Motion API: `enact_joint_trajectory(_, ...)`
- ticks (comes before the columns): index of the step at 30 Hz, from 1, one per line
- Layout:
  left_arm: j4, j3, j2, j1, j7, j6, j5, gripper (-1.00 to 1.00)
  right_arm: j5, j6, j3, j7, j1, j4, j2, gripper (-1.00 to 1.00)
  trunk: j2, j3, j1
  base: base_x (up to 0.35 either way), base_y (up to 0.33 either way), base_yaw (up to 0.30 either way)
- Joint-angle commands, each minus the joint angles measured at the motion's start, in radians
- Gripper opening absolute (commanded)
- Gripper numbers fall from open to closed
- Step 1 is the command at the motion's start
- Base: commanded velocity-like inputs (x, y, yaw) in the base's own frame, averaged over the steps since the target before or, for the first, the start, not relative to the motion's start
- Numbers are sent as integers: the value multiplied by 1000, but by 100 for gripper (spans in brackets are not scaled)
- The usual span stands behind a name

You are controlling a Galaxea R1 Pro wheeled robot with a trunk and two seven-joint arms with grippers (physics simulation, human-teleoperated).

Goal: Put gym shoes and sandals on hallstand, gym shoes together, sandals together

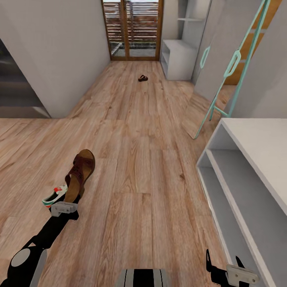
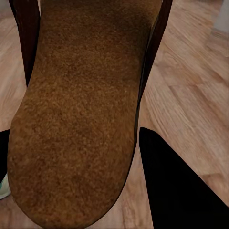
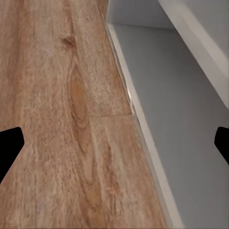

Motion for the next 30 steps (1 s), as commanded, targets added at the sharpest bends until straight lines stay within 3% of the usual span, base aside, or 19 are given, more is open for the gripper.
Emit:
enact_joint_trajectory(1,0,0,0,0,0,-1,-1,-100,0,0,0,0,0,0,0,100,0,0,0,130,-56,0)
enact_joint_trajectory(30,1,10,2,0,1,-1,6,-100,0,0,0,0,-1,1,-1,100,0,0,0,26,-11,0)
